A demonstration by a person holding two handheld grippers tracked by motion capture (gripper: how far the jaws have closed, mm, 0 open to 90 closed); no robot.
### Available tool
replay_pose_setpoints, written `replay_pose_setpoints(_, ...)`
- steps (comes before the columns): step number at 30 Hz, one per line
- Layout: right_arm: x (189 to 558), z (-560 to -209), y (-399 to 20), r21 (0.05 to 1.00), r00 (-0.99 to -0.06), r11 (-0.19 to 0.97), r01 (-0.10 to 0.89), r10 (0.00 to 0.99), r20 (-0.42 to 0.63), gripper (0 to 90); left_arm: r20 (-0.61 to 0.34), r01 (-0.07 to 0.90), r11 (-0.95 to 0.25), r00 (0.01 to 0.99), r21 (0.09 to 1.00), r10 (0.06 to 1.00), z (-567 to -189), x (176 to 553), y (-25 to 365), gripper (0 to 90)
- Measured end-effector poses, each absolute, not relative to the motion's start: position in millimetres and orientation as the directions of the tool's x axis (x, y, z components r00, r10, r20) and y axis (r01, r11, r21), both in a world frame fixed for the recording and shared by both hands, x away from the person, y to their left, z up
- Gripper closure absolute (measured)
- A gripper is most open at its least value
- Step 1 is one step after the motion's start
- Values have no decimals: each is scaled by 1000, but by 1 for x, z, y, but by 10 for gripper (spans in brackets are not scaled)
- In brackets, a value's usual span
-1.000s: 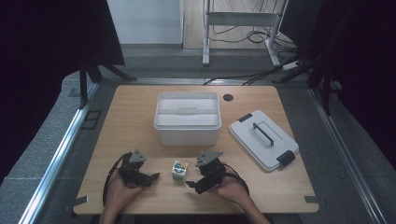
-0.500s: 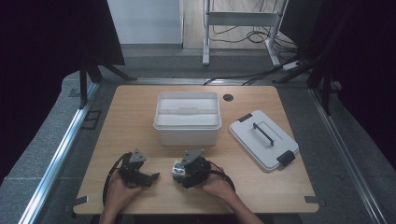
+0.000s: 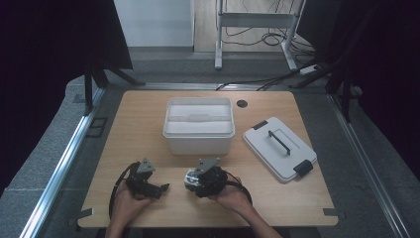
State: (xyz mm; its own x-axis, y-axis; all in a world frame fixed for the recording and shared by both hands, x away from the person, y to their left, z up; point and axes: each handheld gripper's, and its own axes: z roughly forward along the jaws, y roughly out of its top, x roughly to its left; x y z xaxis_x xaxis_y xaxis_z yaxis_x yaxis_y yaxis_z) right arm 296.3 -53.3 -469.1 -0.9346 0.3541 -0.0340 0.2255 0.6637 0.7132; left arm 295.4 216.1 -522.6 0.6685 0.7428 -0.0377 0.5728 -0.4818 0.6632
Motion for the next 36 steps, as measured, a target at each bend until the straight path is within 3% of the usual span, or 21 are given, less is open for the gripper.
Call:
replay_pose_setpoints(25, 259, -469, -154, 721, -868, 612, 324, 495, -30, 451, -37, 573, -482, 668, 663, 743, -523, 295, 216, 0)
replay_pose_setpoints(36, 248, -486, -177, 706, -851, 612, 357, 525, -24, 450, -38, 573, -481, 667, 664, 744, -523, 295, 216, 0)
